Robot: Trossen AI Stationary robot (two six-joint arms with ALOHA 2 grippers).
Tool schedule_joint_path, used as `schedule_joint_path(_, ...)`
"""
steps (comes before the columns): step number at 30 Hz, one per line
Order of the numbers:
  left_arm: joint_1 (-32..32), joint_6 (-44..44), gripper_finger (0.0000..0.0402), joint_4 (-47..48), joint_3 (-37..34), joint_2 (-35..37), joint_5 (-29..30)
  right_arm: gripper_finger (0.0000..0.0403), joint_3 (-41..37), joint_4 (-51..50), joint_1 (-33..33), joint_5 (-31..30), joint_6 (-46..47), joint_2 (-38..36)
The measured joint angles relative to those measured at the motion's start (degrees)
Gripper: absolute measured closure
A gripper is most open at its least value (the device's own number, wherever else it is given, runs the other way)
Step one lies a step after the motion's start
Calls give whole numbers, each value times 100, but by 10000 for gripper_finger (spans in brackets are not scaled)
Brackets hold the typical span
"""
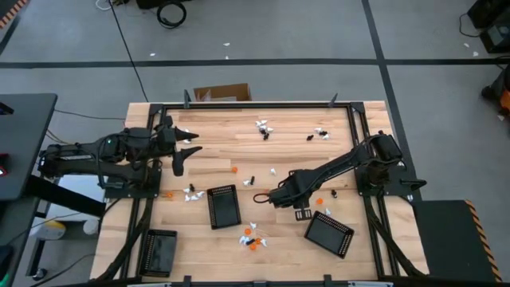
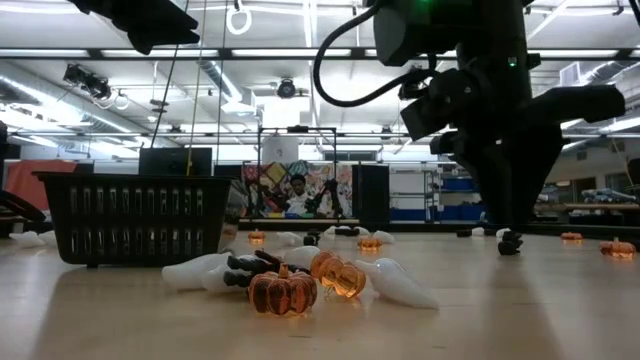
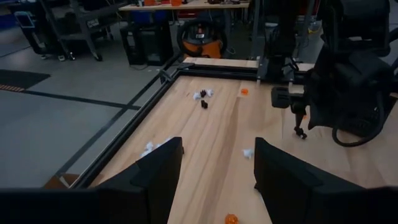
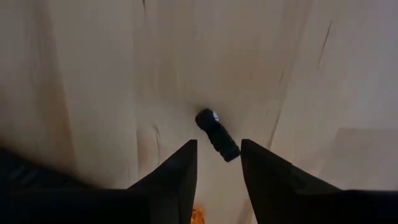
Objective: Sort Halloween decoration
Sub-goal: Put the black skeleton toy into the right black basket
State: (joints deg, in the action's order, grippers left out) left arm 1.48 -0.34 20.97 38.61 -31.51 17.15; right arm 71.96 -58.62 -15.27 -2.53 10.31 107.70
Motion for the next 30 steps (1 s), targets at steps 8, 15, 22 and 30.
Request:
schedule_joint_path(8, 0, -2, 193, 94, 0, 0, 13, 266, -50, -49, -15, -222, -261, 0)
schedule_joint_path(15, 0, -29, 193, 131, 0, 0, 13, 240, -201, 236, -37, -127, -409, -2)
schedule_joint_path(22, -9, -51, 193, 158, 0, 0, 13, 238, -365, 309, -37, -41, -402, -2)
schedule_joint_path(30, -9, -50, 193, 158, 0, 0, 13, 262, -363, 415, -37, -133, -605, -2)
